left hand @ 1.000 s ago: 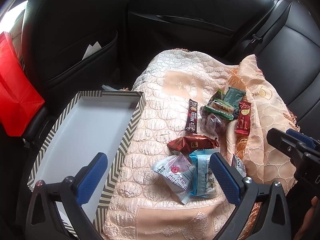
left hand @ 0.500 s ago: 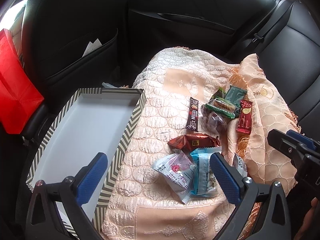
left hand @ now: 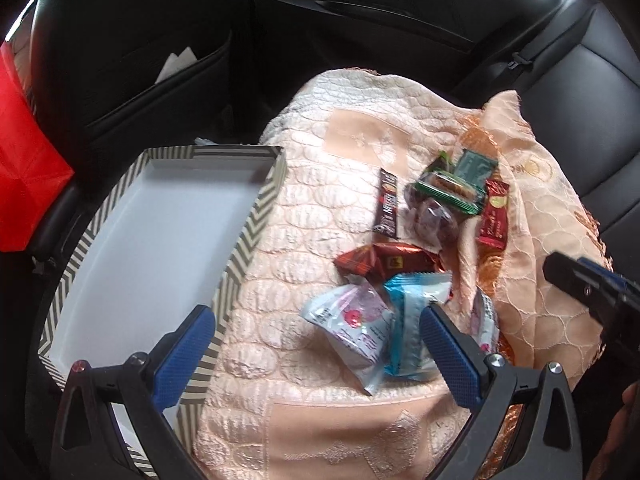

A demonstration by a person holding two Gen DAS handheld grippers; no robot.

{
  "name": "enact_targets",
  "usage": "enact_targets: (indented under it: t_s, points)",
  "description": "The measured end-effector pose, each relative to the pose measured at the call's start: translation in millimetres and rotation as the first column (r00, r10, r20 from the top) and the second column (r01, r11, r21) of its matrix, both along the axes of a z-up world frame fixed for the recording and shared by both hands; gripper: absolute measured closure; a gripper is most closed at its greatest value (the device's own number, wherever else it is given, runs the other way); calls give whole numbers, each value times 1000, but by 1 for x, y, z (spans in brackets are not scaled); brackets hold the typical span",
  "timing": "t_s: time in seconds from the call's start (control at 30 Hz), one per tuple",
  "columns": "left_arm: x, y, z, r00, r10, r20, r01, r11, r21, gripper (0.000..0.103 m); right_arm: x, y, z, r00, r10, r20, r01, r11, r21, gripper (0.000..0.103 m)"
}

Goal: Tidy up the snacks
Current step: 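Grasp the blue-white wrapped pastry with the left tool while the right tool approaches the red-gold candy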

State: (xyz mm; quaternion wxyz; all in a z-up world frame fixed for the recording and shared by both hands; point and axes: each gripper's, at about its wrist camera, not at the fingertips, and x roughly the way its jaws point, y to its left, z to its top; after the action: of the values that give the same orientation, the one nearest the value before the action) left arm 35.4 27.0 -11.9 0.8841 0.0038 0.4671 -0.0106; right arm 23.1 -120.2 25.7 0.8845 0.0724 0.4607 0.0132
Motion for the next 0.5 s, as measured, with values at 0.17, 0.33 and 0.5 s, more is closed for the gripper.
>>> enact_targets:
  t_s: [0.17,0.33,0.5]
  points:
    - [3,-25,-13,997,-62,-39,62,998,12,0,2,-7,2,1000,-23,7,23,1000,5,44]
    - [7,-49,-26,988,-139,-65,142,989,42,0,3,-12,0,999,-35,-4,36,999,18,44]
    - [15,-59,-32,986,-153,-72,156,986,48,9,4,-16,-1,999,-45,1,45,999,23,44]
